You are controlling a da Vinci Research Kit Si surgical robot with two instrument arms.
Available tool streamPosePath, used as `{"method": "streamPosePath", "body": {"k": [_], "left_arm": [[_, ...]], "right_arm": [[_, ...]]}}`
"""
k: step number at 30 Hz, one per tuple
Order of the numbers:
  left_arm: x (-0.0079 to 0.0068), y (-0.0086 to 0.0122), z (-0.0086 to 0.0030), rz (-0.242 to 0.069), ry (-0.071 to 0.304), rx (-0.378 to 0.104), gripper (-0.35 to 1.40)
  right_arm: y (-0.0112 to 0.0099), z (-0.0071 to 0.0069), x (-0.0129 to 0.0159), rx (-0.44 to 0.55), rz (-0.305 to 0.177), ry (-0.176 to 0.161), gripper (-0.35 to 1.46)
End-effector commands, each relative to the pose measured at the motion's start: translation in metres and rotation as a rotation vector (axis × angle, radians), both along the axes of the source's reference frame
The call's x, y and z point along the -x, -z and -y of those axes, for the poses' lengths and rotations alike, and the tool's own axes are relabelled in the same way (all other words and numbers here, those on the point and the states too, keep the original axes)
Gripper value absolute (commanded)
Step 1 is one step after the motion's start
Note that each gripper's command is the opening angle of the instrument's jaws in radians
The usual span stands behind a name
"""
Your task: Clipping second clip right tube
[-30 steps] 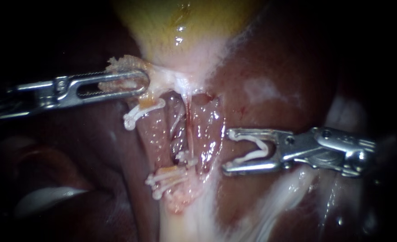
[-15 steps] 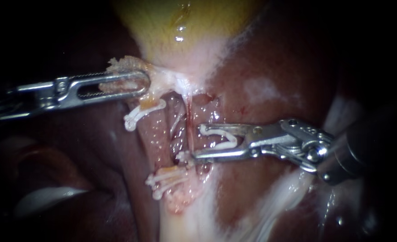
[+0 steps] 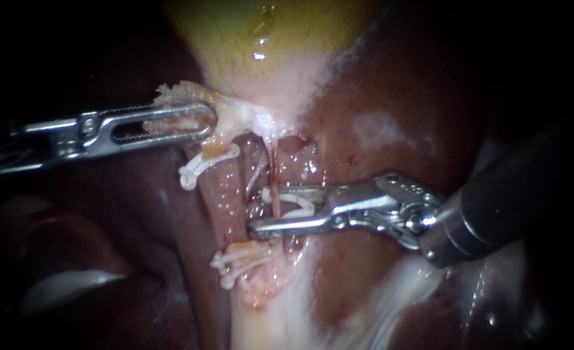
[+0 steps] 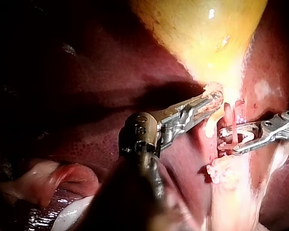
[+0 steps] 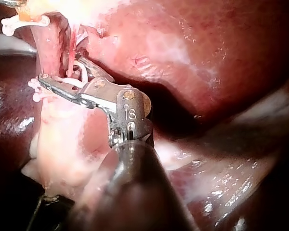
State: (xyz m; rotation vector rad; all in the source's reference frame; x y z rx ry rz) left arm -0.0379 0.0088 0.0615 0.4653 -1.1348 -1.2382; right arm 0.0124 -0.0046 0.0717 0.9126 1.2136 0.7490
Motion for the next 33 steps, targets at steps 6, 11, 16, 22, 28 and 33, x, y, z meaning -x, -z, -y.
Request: {"method": "streamPosePath", "body": {"k": [6, 11, 16, 22, 28, 33], "left_arm": [[0.0, 0.0, 0.0, 0.0, 0.001, 0.0, -0.1], [0.0, 0.0, 0.0, 0.002, -0.002, 0.0, -0.1], [0.0, -0.0001, 0.0, 0.002, -0.002, 0.0, -0.1], [0.0, -0.0001, 0.0, 0.002, -0.002, 0.0, -0.1], [0.0, -0.0001, 0.0001, 0.002, -0.002, 0.0, -0.1], [0.0, -0.0001, 0.0001, 0.002, -0.002, 0.0, -0.1]], "right_arm": [[0.0, 0.0, -0.0004, -0.04, -0.046, -0.006, 0.45], [0.0001, 0.0001, -0.0005, -0.047, -0.052, -0.006, 0.45], [0.0004, 0.0004, -0.0006, -0.055, -0.078, -0.001, 0.45], [0.0013, 0.0011, -0.0008, -0.082, -0.125, 0.017, 0.45], [0.0022, 0.0012, -0.0009, -0.102, -0.176, 0.018, 0.45], [0.0025, 0.0011, -0.001, -0.104, -0.18, 0.018, 0.44]]}}
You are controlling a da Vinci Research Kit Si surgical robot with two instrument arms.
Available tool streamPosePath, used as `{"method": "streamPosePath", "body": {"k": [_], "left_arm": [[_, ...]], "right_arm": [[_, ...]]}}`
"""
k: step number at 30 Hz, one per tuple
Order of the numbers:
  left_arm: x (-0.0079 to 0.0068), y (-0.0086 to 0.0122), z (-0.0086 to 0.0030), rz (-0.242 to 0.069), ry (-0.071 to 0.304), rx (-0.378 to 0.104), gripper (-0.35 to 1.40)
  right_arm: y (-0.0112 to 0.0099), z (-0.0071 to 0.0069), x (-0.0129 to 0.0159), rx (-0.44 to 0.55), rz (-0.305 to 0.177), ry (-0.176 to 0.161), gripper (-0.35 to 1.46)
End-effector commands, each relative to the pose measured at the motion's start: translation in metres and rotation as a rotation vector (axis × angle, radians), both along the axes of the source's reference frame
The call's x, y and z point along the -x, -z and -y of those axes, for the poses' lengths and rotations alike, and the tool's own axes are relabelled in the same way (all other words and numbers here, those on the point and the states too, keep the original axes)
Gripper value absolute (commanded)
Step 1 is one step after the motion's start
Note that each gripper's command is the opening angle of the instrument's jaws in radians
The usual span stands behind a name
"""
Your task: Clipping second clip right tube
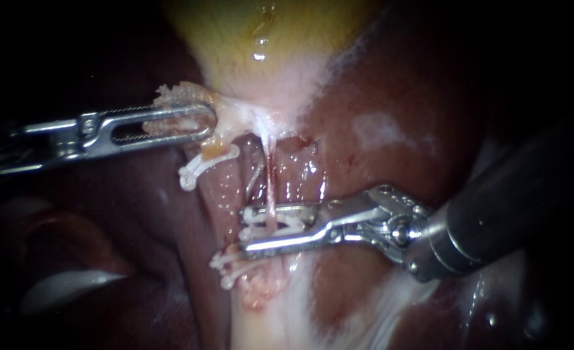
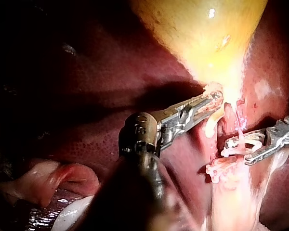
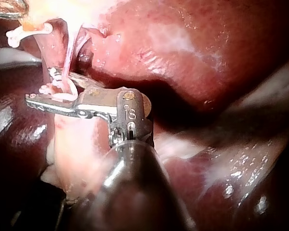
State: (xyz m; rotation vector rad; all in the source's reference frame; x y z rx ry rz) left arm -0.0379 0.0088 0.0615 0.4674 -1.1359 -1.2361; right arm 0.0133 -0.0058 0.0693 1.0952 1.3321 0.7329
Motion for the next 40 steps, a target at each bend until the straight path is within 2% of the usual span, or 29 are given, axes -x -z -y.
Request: {"method": "streamPosePath", "body": {"k": [1, 7, 9, 11, 12, 16, 40], "left_arm": [[0.0, 0.0, 0.0, 0.0, 0.0, 0.0, -0.1], [0.0, 0.0, 0.0, 0.0, 0.0, 0.0, -0.1], [0.0, 0.0, 0.0, 0.0, 0.0, 0.0, -0.1], [0.0, 0.0, 0.0, 0.0, 0.0, 0.0, -0.1], [0.0, 0.0, 0.0, 0.0, 0.0, 0.0, -0.1], [0.0, 0.0, 0.0, 0.0, 0.0, 0.0, -0.1], [-0.0001, 0.0001, 0.0, 0.0, 0.0, 0.0, -0.11]], "right_arm": [[0.0, 0.0, 0.0, 0.001, 0.001, -0.001, 0.44], [-0.0001, 0.0, 0.0001, 0.001, 0.005, -0.005, 0.34], [-0.0001, 0.0, 0.0003, 0.001, 0.002, -0.005, 0.09], [0.0, 0.0001, 0.0007, -0.004, 0.004, -0.001, -0.31], [0.0, 0.0002, 0.0009, -0.002, 0.012, 0.007, -0.35], [-0.0001, 0.0002, 0.0012, 0.007, 0.053, 0.017, -0.35], [-0.0002, 0.0001, 0.0012, 0.007, 0.053, 0.017, -0.35]]}}
